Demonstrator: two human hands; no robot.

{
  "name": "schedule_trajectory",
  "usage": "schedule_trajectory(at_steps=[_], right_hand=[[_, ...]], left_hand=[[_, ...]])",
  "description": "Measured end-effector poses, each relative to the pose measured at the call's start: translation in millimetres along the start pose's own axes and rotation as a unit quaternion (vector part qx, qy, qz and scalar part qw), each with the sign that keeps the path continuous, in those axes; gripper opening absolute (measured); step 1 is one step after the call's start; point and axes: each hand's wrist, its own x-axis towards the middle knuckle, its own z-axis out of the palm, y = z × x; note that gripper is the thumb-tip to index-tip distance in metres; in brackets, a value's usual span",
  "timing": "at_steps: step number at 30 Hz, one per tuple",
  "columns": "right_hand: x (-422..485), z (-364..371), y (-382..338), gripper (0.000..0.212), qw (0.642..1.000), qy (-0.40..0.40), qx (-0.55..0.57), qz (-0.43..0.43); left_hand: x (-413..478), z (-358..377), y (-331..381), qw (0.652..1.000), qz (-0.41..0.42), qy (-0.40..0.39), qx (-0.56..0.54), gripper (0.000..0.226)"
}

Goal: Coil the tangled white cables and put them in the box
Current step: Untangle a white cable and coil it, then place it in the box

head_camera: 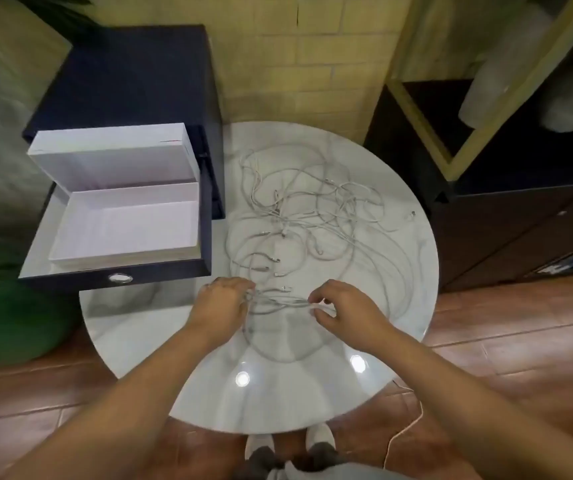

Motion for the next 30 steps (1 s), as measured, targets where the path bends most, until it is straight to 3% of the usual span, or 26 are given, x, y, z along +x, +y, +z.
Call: schedule_trajectory(at_steps=[7,10,14,18,20,25,30], right_hand=[[8.4,18.0,1.8,0.028,1.0,-0.012,-0.009,-0.007],[13.8,18.7,-1.7,0.037,1.0,-0.001,-0.015,-0.019],[23.5,18.2,-3.5,0.044,1.0,0.003,-0.019,-0.012],[30.2,11.4,-4.4,0.022,0.998,0.066,0.014,-0.013],[31.1,4.3,-7.6,0.019,0.994,0.096,0.047,-0.01],[36.9,-12.8,-12.3,0.022,0.978,0.188,0.094,-0.002],[43.7,-34.0,-11.7,0.016,0.962,0.245,0.119,0.037]], left_hand=[[13.0,14.7,-5.2,0.993,0.009,0.039,0.108,0.016],[15.4,15.9,-5.1,0.993,0.033,0.086,0.068,0.008],[11.8,7.3,6.0,0.987,0.099,0.126,0.002,0.032],[4.4,-4.1,17.4,0.979,0.131,0.143,-0.061,0.035],[0.6,-8.9,19.3,0.978,0.128,0.129,-0.099,0.03],[-12.4,-20.8,21.2,0.975,0.07,0.008,-0.21,0.025],[-19.1,-25.2,20.2,0.949,-0.013,-0.025,-0.315,0.032]])
